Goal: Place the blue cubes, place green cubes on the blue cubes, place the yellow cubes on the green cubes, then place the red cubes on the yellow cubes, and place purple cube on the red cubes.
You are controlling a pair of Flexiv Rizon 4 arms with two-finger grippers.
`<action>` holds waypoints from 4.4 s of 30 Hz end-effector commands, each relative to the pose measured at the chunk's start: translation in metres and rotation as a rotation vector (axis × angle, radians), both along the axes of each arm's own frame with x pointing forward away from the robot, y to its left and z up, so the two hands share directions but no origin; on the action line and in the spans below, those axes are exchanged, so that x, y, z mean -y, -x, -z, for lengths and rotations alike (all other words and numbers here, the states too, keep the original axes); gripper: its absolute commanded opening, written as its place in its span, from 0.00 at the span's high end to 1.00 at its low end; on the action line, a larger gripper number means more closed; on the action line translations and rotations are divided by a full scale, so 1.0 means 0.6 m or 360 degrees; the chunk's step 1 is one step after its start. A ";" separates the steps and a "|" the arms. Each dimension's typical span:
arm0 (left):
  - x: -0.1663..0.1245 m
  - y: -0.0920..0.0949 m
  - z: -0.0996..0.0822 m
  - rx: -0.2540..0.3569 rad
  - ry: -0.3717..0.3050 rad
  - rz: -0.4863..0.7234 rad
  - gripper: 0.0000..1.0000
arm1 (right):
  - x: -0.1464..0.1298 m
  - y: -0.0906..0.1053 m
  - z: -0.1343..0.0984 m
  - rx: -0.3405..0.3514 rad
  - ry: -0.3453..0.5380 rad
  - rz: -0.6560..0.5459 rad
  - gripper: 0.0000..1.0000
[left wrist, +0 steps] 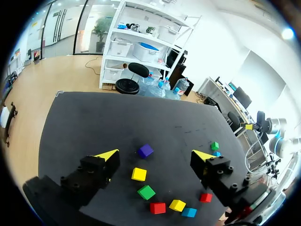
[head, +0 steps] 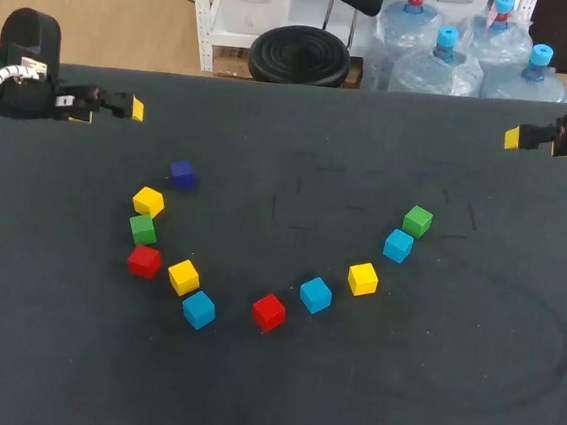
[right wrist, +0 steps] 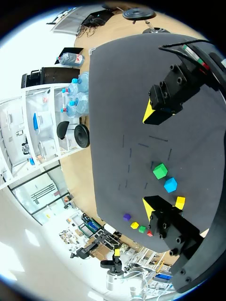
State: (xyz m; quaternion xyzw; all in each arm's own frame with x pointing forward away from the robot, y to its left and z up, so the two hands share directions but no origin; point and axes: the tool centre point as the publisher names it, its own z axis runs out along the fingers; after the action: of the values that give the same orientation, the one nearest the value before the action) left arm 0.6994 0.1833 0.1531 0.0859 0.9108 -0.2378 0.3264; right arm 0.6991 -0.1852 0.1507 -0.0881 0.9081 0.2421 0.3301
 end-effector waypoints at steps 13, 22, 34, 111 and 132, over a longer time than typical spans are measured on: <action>0.043 0.013 -0.022 0.0057 -0.0140 0.0274 0.00 | 0.000 0.000 0.000 0.0000 0.0000 0.0001 0.00; 0.095 0.084 -0.042 -0.0107 -0.0516 0.0539 0.00 | 0.000 0.000 0.000 0.0000 0.0000 0.0001 0.00; 0.126 0.207 0.027 -0.0282 -0.0343 0.0787 0.00 | 0.000 0.000 0.000 0.0000 0.0000 0.0001 0.00; 0.126 0.207 0.027 -0.0282 -0.0343 0.0787 1.00 | 0.000 0.000 0.000 0.0000 0.0000 0.0001 0.00; 0.126 0.207 0.027 -0.0282 -0.0343 0.0787 0.00 | 0.000 0.000 0.000 0.0000 0.0000 0.0001 0.00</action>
State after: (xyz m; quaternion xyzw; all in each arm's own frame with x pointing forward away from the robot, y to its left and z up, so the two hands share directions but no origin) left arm 0.5755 0.1075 0.1375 0.3182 0.9074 -0.2184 0.1665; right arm 0.6989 -0.1854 0.1507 -0.0882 0.9080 0.2425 0.3302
